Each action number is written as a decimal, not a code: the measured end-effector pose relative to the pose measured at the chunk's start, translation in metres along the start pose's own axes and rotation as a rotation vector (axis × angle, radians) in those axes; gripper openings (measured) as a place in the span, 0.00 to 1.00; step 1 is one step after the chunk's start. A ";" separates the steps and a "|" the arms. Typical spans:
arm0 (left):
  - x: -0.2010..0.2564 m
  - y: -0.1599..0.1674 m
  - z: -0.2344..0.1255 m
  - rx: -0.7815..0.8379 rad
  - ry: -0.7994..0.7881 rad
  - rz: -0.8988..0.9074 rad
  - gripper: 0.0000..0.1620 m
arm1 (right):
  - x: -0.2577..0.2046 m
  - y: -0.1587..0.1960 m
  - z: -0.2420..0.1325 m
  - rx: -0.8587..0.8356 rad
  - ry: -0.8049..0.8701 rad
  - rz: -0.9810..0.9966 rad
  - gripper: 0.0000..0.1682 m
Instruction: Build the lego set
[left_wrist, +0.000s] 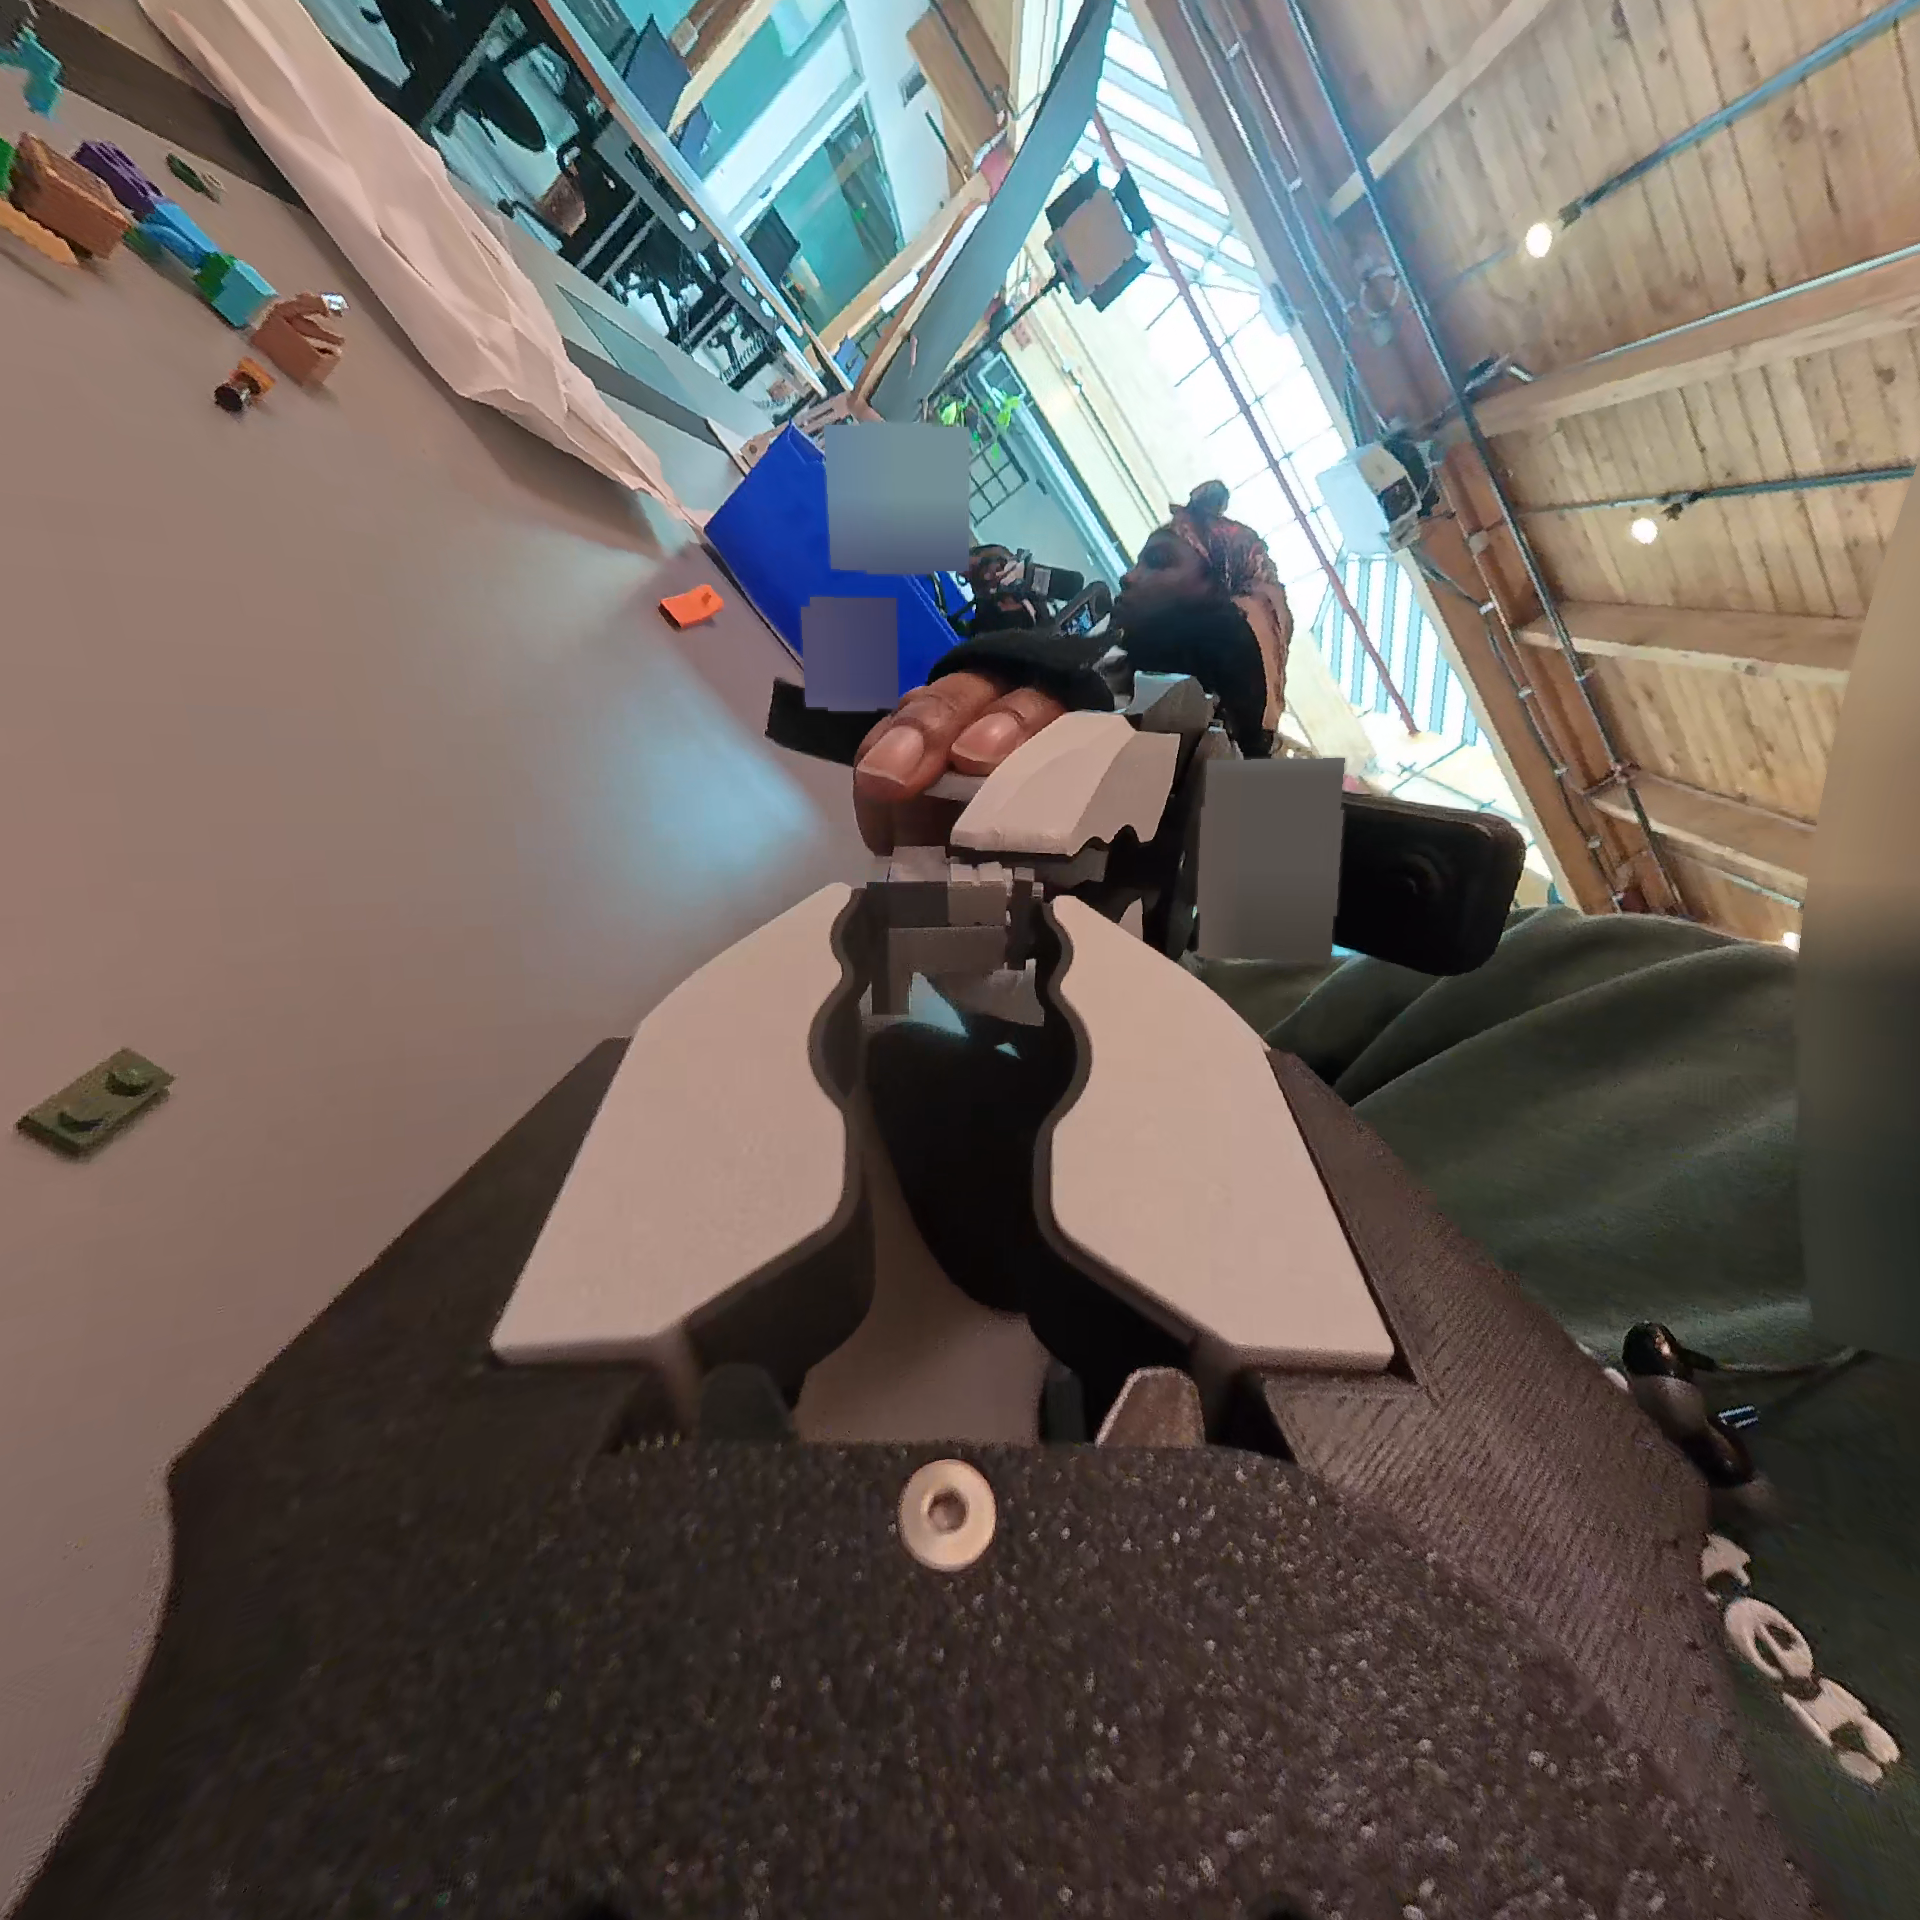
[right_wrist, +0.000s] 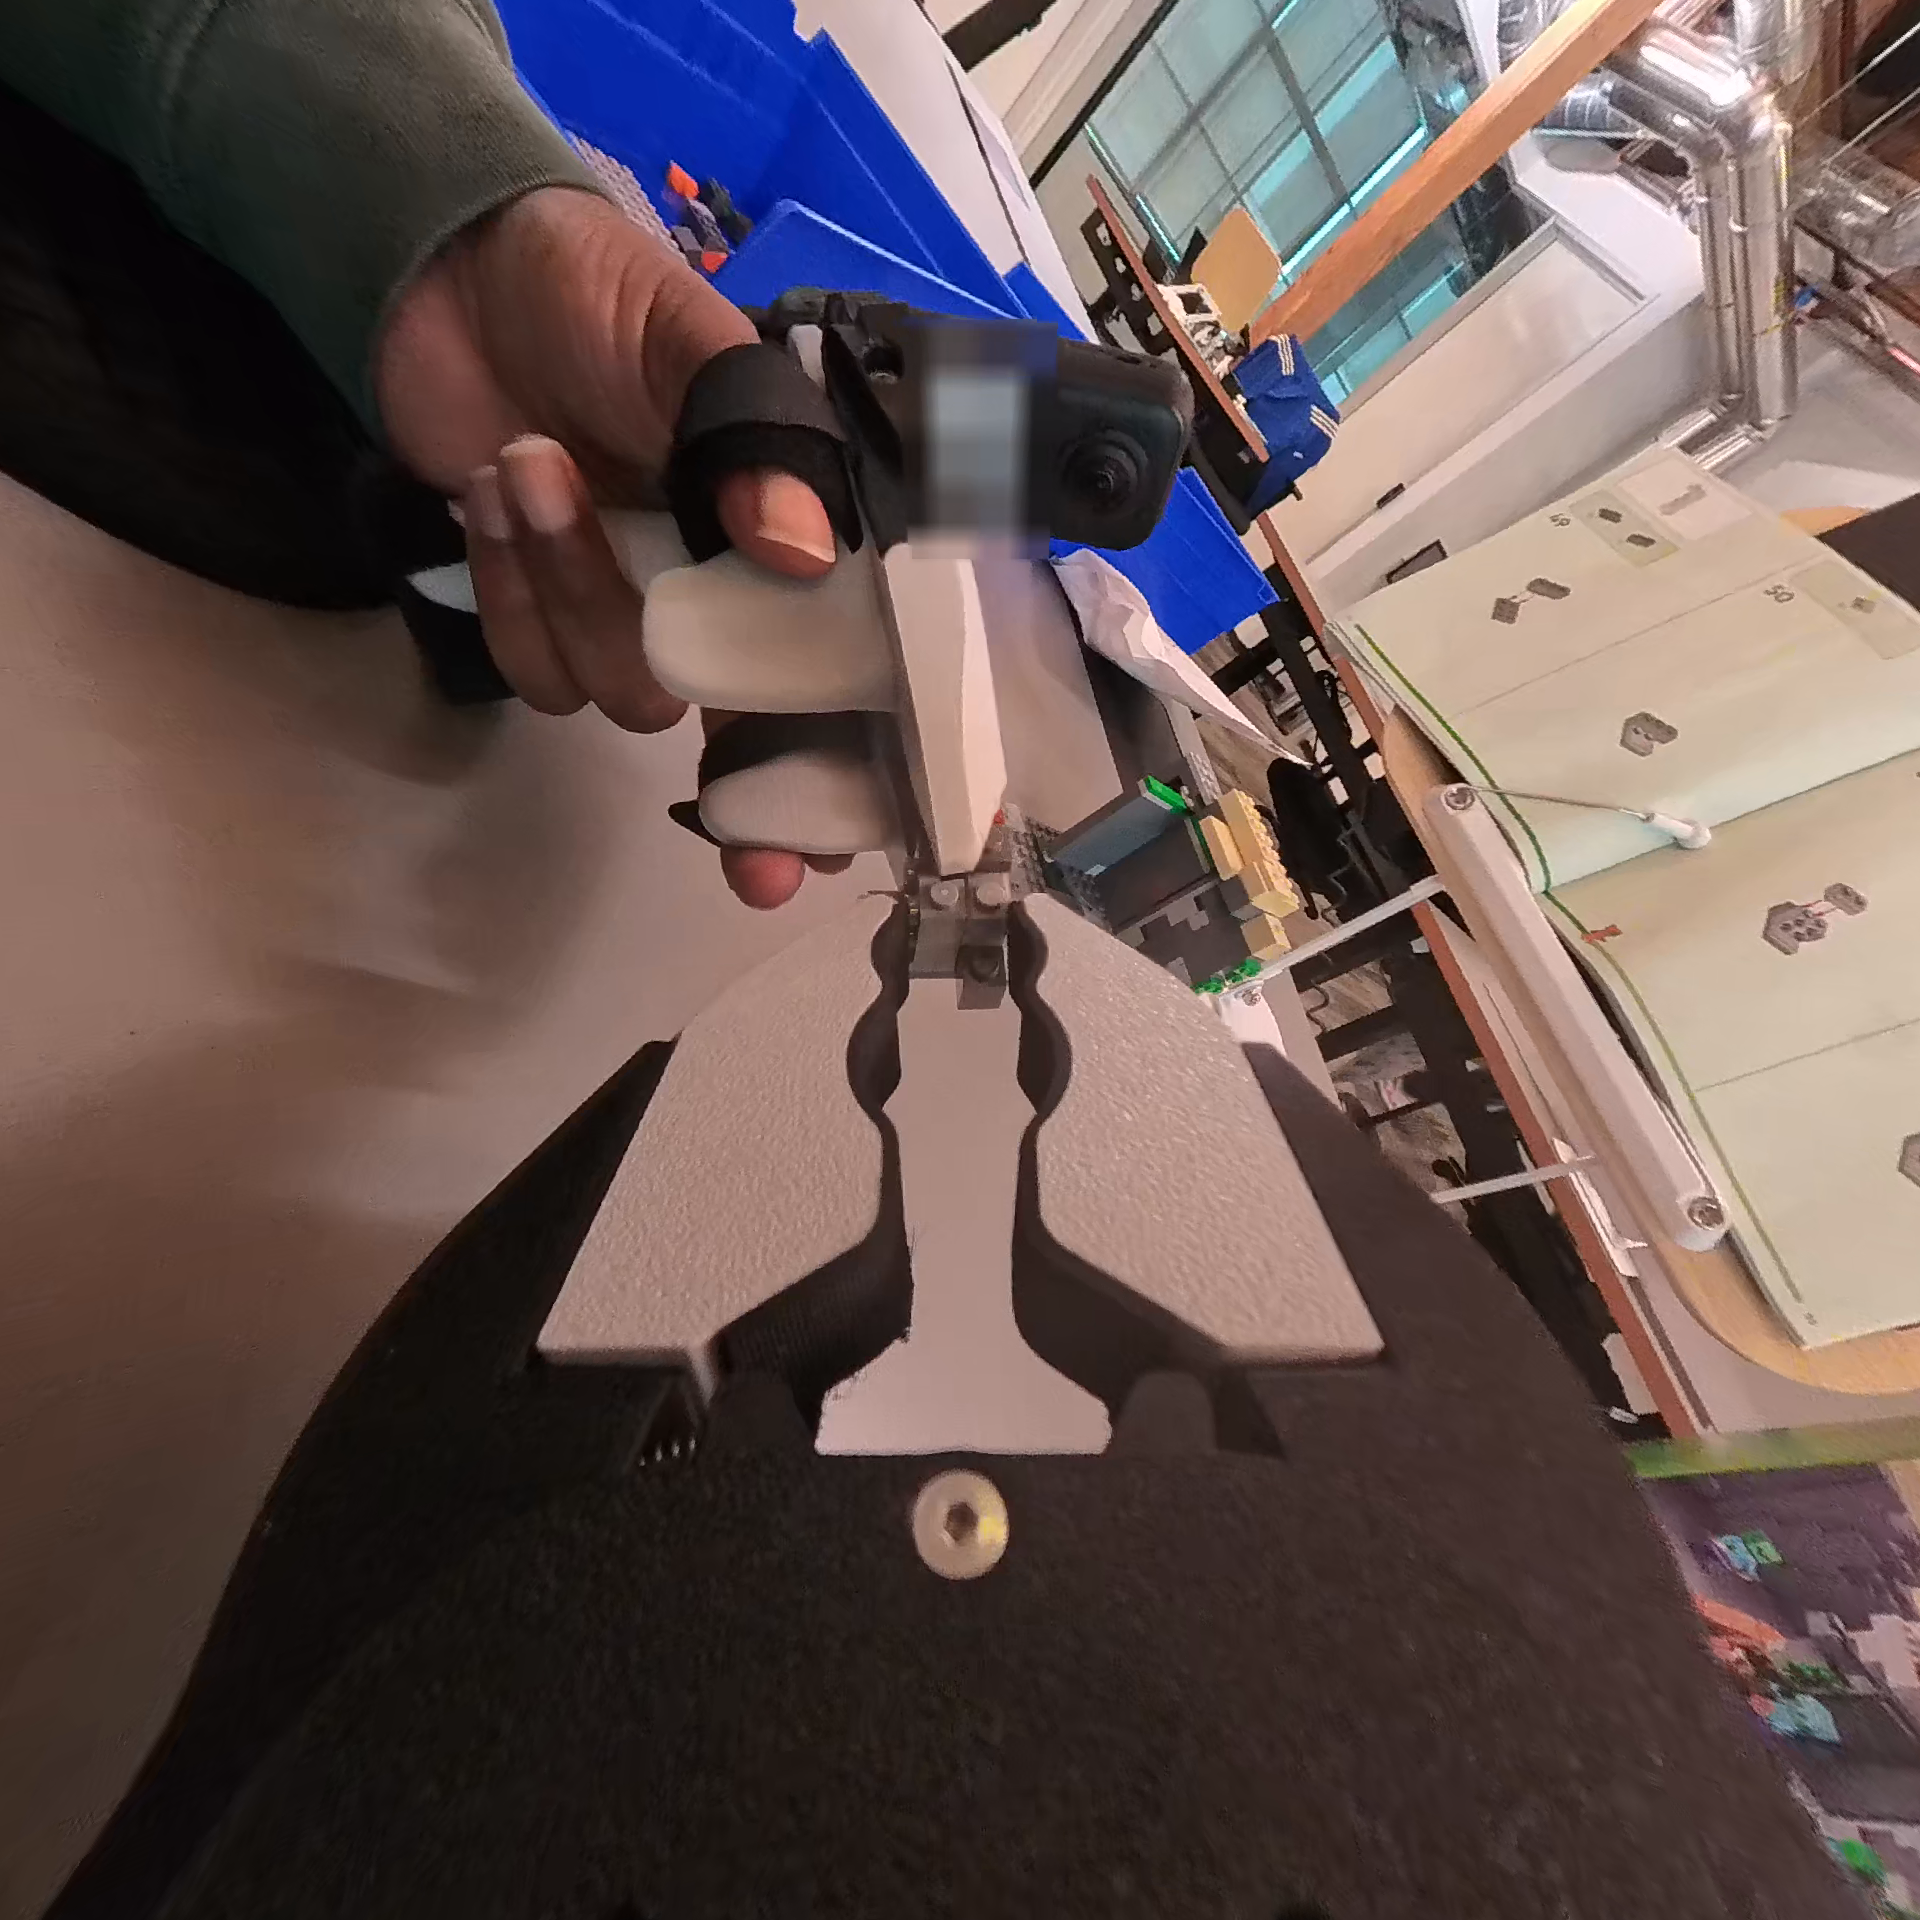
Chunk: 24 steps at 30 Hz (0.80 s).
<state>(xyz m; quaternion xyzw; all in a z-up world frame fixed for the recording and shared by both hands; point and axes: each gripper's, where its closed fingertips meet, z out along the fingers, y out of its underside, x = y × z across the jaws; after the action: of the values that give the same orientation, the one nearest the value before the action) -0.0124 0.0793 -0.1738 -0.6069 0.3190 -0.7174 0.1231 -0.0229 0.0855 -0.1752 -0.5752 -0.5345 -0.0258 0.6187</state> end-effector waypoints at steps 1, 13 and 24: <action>0.001 -0.001 0.000 0.013 0.001 -0.005 0.19 | 0.001 0.000 0.000 0.001 0.009 0.006 0.10; 0.010 -0.008 -0.002 0.055 -0.067 0.183 0.18 | 0.009 -0.010 -0.001 -0.024 0.122 -0.110 0.10; 0.017 0.000 -0.006 -0.006 -0.074 0.295 0.18 | 0.003 -0.020 -0.004 0.016 0.191 -0.319 0.10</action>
<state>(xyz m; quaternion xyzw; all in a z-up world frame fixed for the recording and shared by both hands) -0.0219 0.0713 -0.1611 -0.5798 0.4020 -0.6679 0.2369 -0.0320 0.0772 -0.1590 -0.4732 -0.5578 -0.1736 0.6594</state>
